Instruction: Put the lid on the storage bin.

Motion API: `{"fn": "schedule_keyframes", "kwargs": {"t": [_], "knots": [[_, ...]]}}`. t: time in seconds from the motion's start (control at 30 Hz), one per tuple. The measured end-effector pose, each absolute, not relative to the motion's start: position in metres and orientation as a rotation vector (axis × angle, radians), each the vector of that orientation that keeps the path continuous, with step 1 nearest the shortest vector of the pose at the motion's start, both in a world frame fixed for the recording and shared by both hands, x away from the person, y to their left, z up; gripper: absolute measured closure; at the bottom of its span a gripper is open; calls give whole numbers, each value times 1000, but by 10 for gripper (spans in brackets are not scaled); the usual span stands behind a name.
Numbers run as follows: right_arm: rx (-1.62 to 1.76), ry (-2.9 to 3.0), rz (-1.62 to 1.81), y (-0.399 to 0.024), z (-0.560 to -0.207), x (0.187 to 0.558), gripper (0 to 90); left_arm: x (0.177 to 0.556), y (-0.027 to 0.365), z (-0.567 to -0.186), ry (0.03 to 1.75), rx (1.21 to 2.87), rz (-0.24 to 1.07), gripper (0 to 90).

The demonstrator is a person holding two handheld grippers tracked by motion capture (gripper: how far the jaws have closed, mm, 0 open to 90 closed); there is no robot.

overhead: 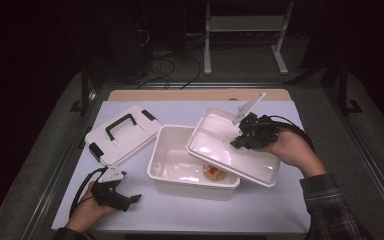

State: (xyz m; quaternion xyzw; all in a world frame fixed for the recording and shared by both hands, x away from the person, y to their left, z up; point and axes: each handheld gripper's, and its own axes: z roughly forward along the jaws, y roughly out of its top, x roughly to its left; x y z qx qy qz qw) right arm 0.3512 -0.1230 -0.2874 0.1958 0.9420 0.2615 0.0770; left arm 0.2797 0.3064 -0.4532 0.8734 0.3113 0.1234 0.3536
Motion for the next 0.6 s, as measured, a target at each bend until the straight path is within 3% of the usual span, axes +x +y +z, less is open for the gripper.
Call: {"fn": "schedule_keyframes", "kwargs": {"t": [0.6], "knots": [[430, 2888, 801, -67, -290, 357, 886, 280, 306, -453, 804, 2260, 318, 0]]}}
